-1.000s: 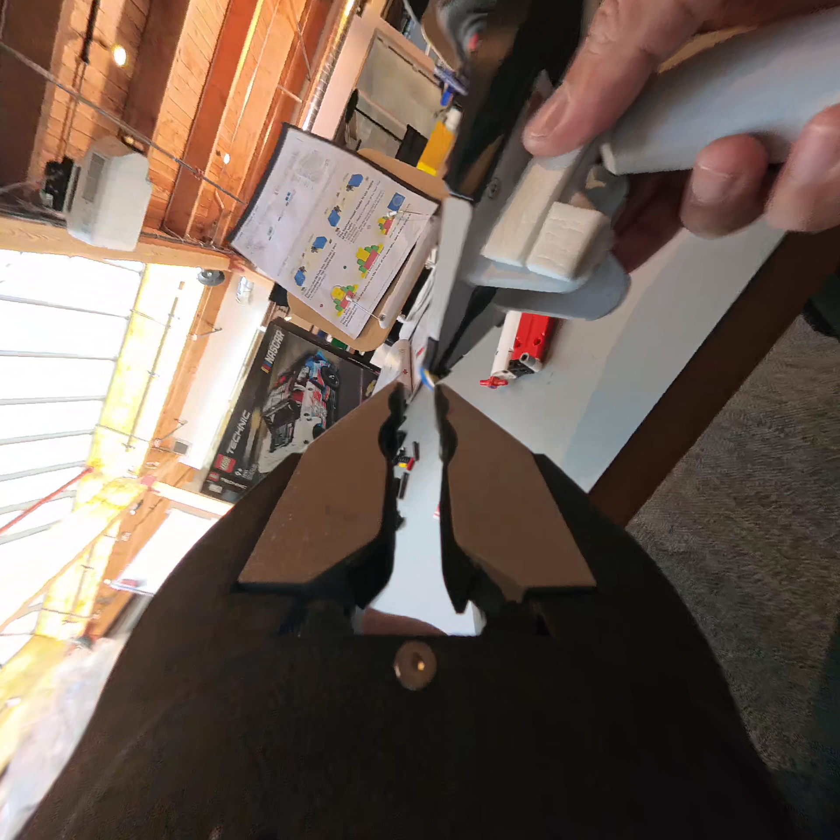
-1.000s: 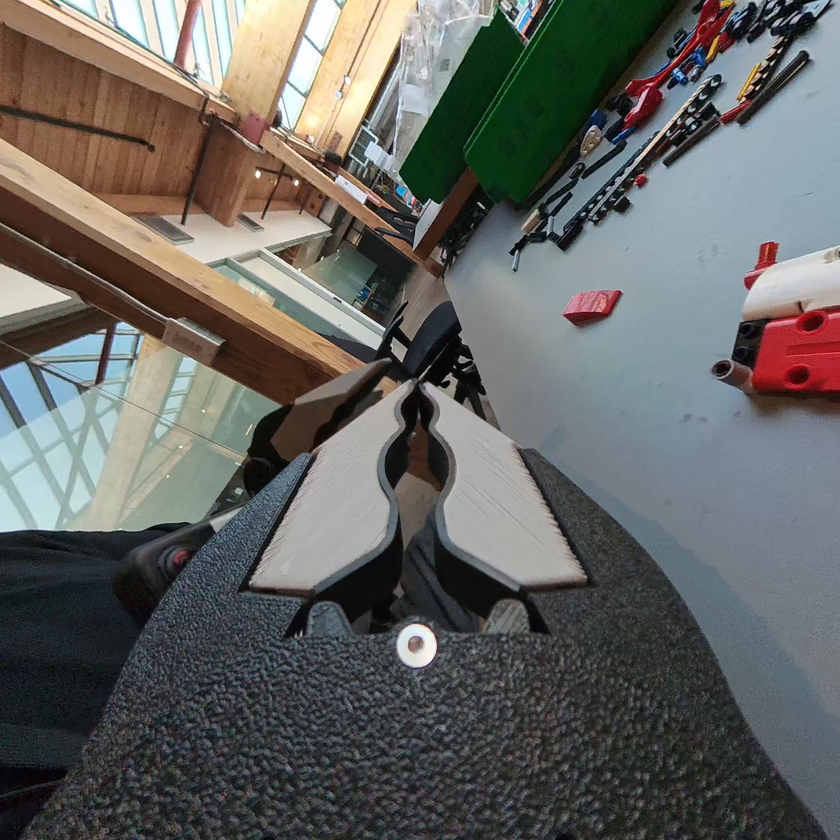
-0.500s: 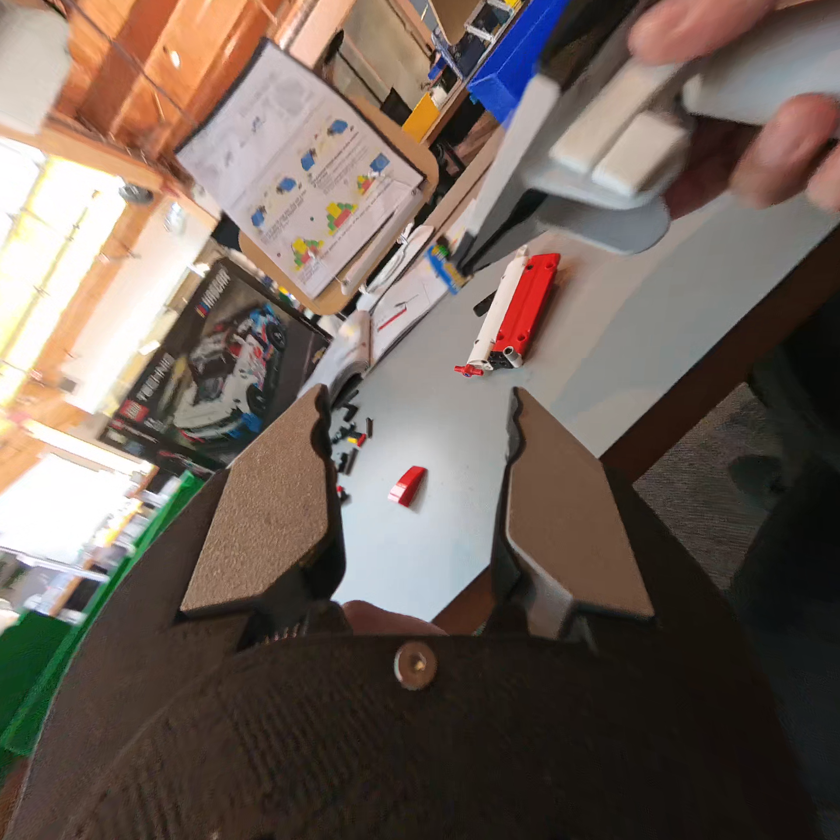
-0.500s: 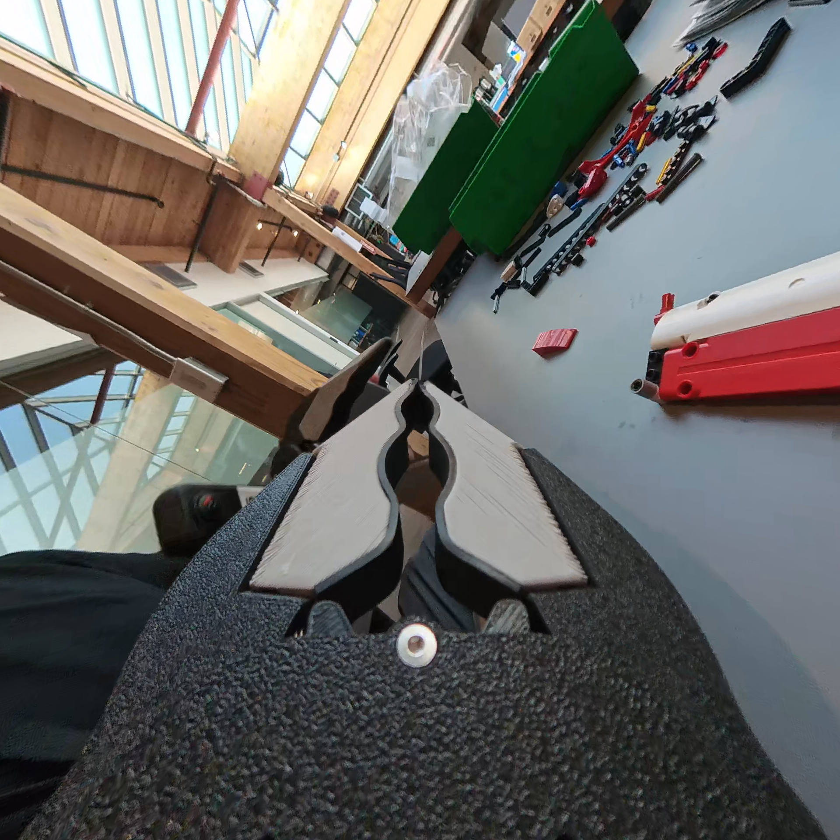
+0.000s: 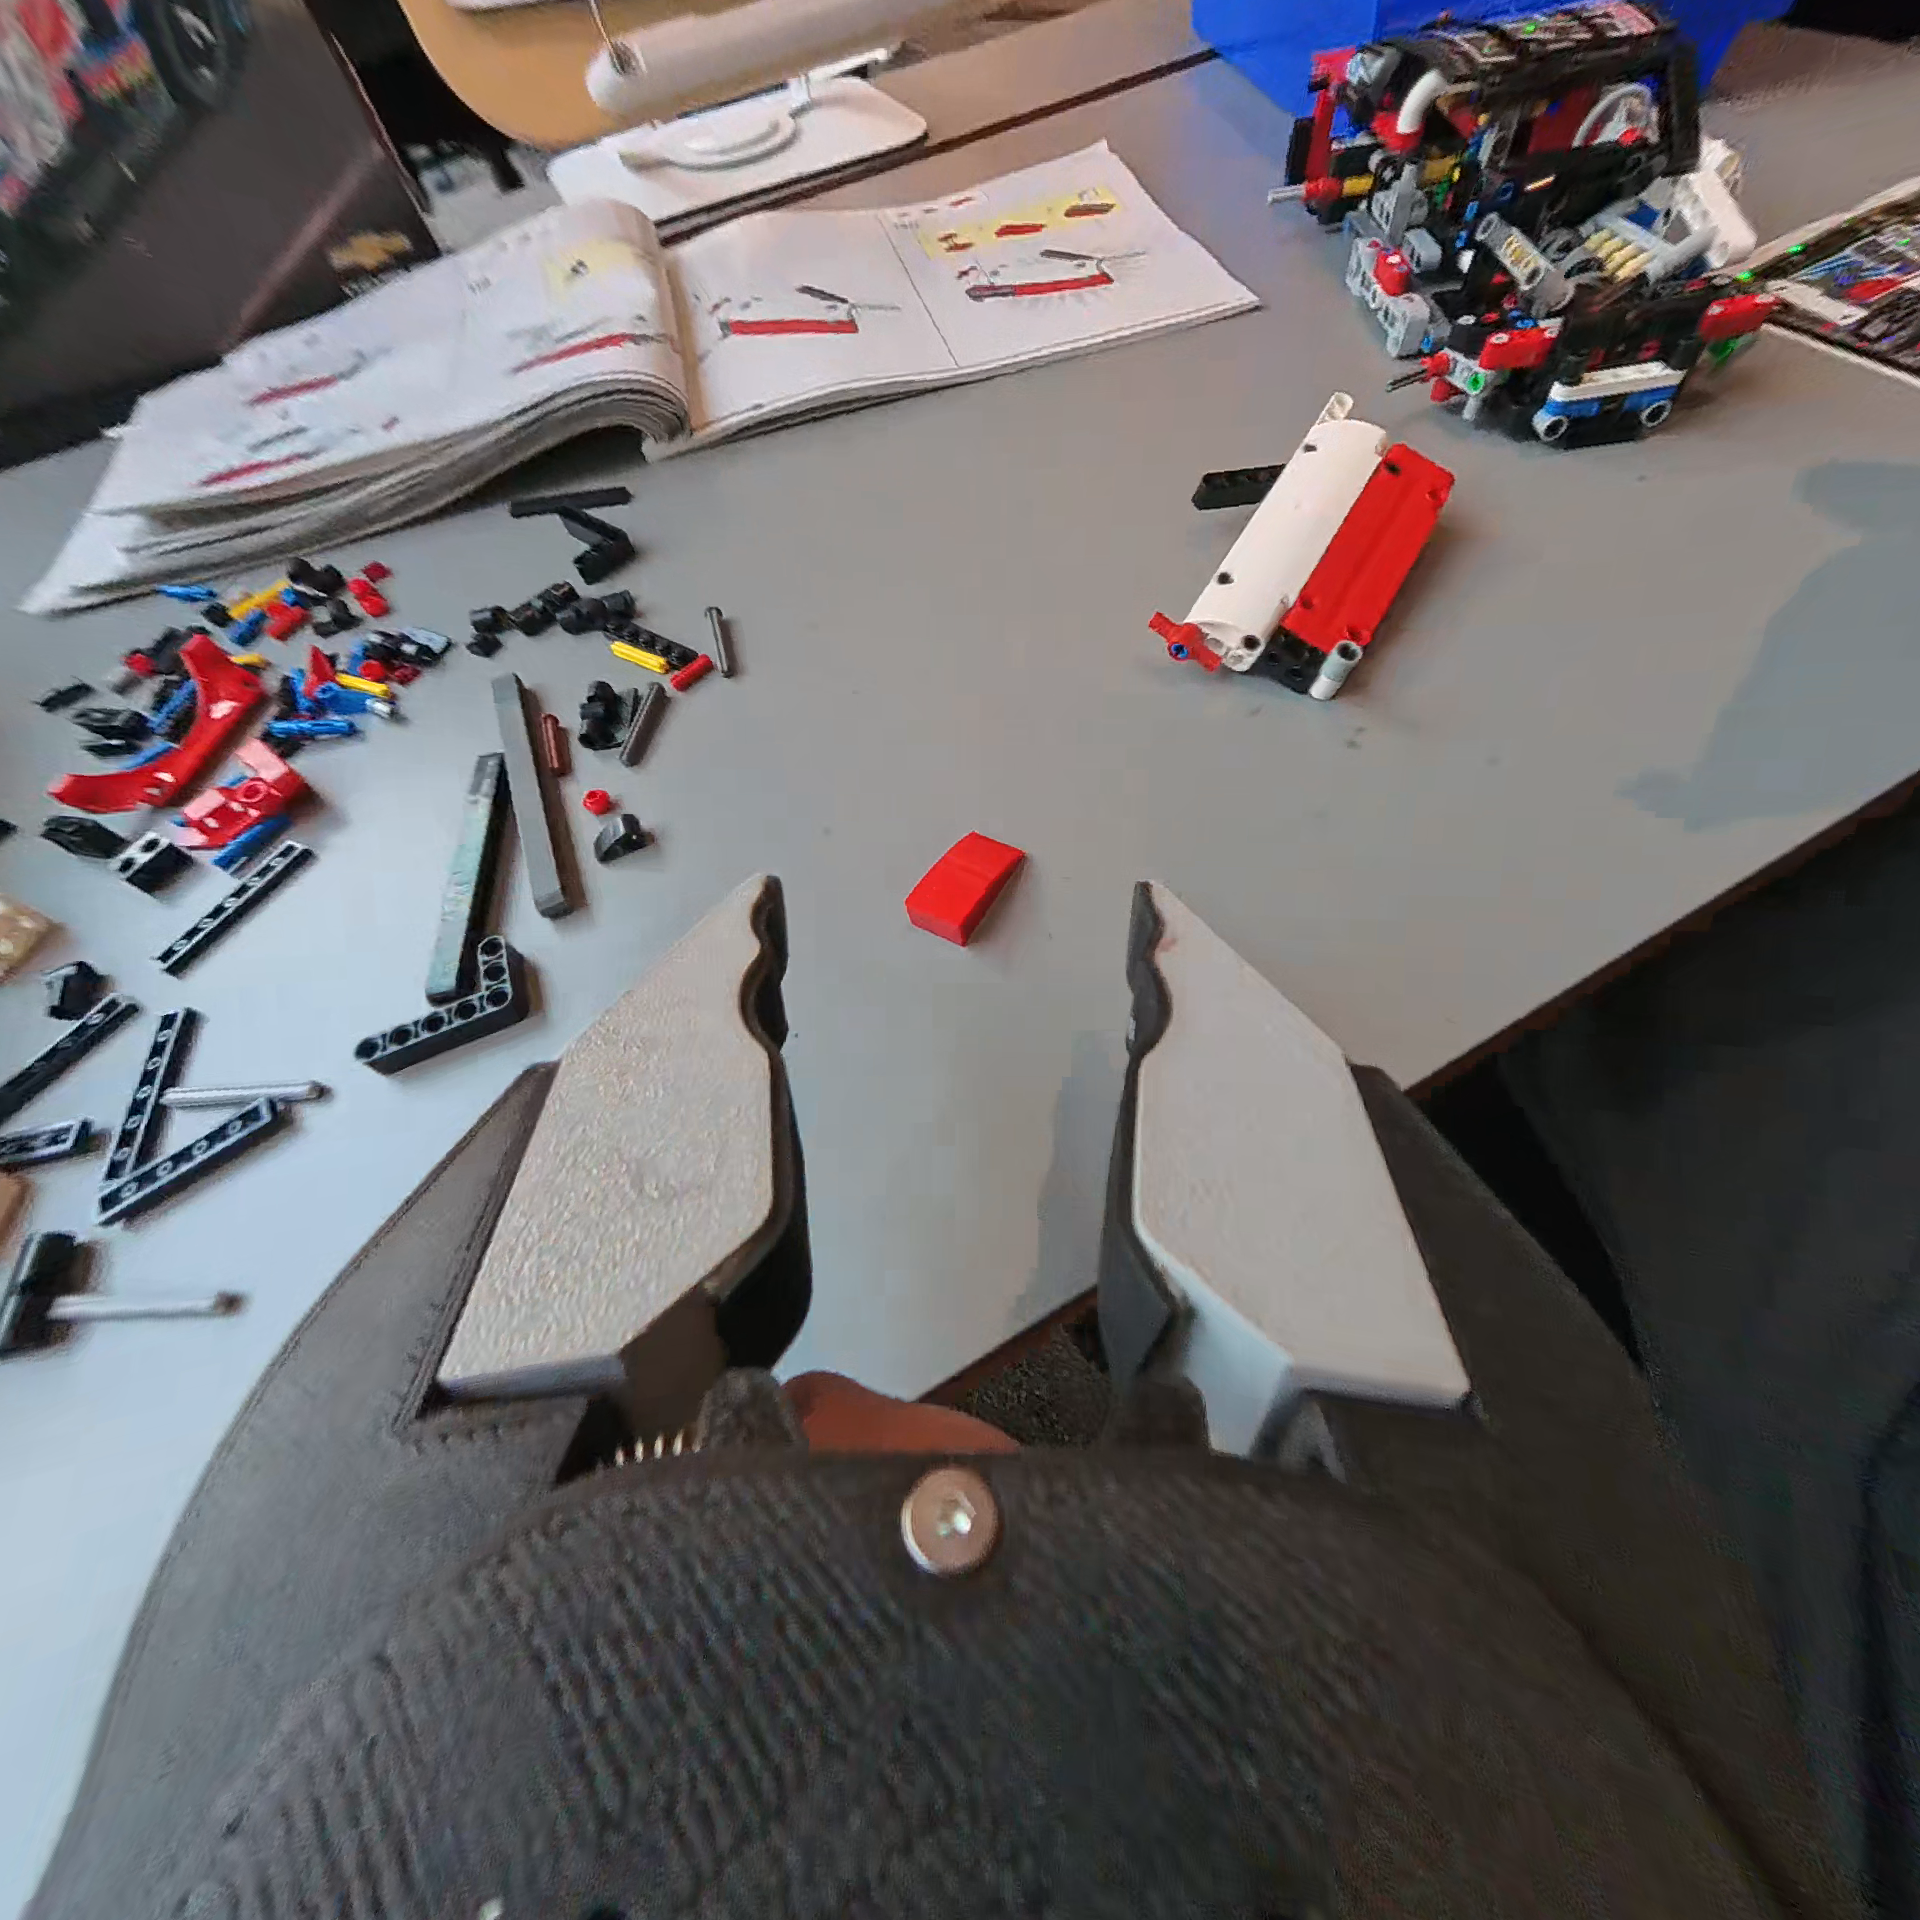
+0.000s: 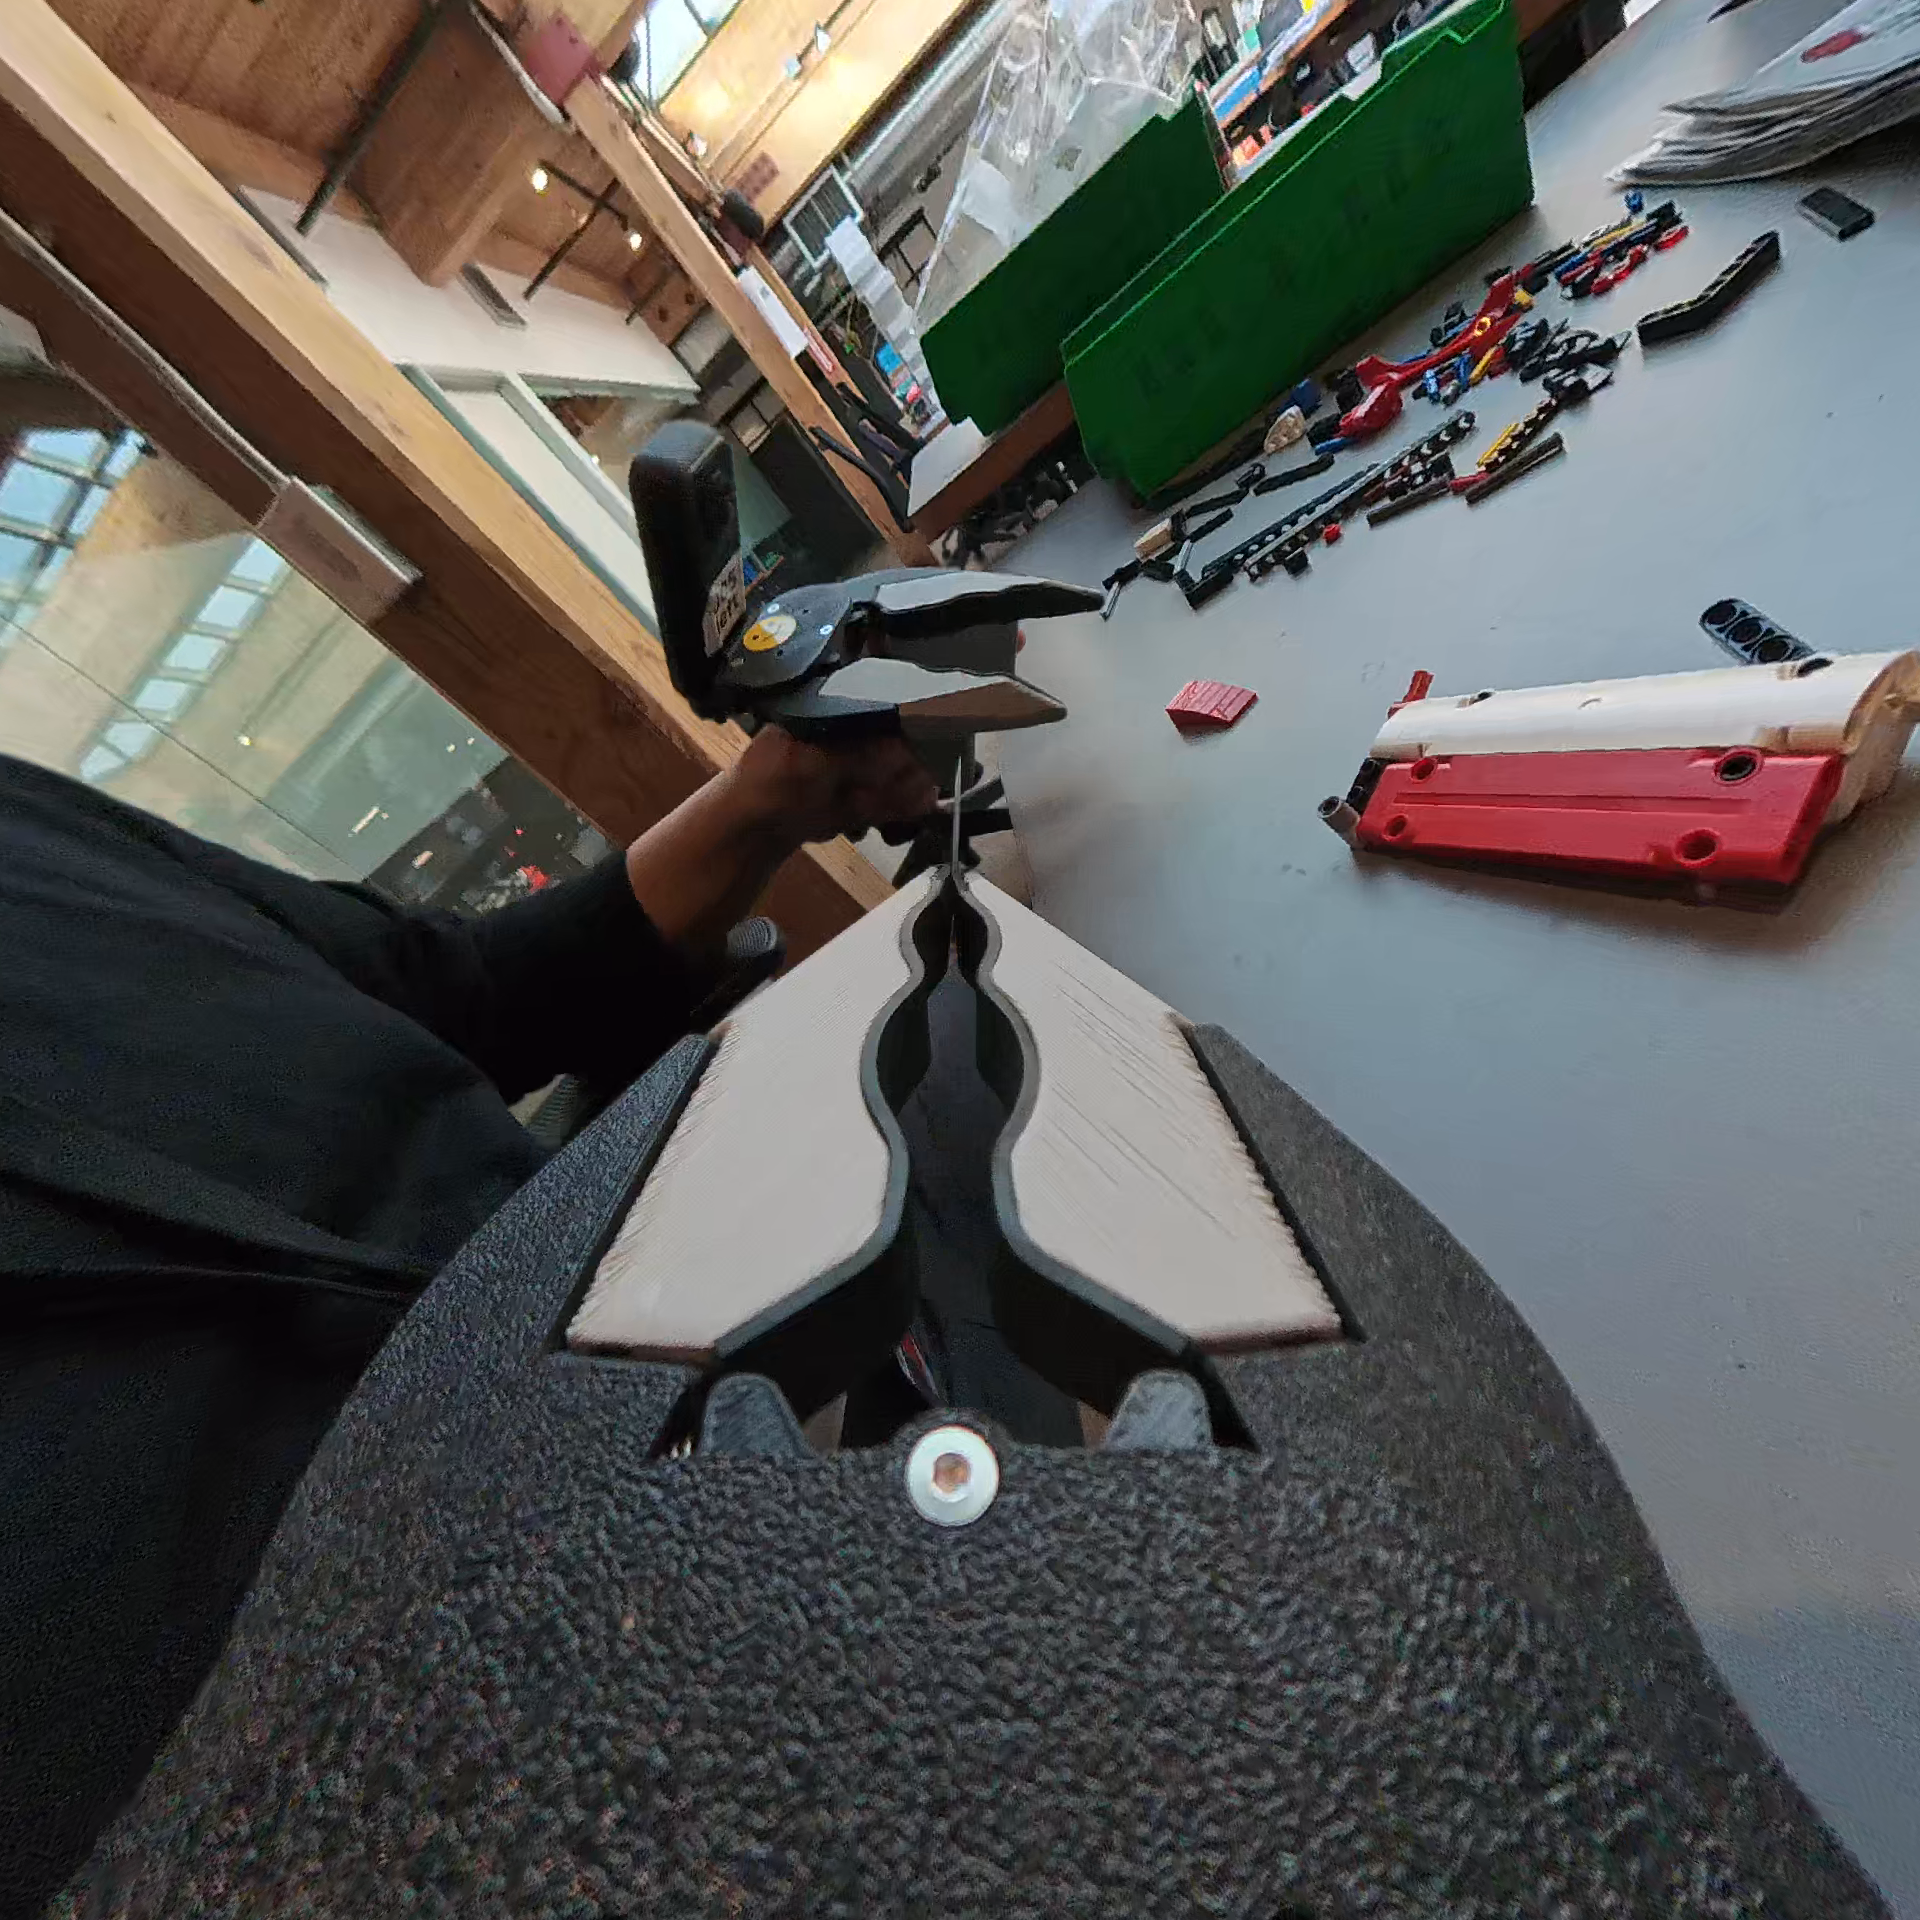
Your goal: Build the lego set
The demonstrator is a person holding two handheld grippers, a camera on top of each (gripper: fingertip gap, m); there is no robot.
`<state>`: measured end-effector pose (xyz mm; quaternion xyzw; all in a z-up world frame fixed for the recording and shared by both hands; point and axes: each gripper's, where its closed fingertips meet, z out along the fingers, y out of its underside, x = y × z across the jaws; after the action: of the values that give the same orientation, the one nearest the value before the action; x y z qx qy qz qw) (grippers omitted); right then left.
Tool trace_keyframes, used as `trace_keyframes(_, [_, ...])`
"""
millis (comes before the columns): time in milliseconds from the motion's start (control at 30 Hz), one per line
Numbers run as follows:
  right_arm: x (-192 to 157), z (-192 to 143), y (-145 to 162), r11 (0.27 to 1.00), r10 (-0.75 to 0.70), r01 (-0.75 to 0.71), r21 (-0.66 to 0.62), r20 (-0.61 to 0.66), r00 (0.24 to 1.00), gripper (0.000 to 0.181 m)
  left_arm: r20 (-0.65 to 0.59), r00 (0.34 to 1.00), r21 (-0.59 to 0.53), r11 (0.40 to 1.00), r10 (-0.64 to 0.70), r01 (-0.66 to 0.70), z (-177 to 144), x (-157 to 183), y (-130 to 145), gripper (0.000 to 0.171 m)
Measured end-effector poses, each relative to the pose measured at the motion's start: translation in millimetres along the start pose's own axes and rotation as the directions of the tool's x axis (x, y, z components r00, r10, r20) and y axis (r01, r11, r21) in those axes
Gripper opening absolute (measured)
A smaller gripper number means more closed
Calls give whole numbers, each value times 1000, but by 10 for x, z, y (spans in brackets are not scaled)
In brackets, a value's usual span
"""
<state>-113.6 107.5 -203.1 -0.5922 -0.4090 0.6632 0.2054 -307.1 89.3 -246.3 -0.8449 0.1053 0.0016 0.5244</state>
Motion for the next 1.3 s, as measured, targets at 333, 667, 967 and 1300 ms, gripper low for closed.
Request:
trace_keyframes(333, [468, 87, -153, 985, -105, 89, -146, -106, 989, 0, -419, 907, -158, 982, 32, -108, 314, -59, 204, 57])
trace_keyframes(667, [1006, 165, -498, 963, -161, 109, -247, -200, 967, 0, -599, 795, -189, 947, 98, -258, 382, -36, 312, 60])
trace_keyframes(967, [1144, 29, -506, 945, -179, 114, -308, -191, 965, 0, -673, 694, -84, 906, 255, -414, 455, 158, 274, 24])
trace_keyframes(1300, [969, -64, -561, 953, -181, 136, -270, -151, 972, 0, -716, 670, -104, 920, 194, -378, 562, 463, 165, 36])
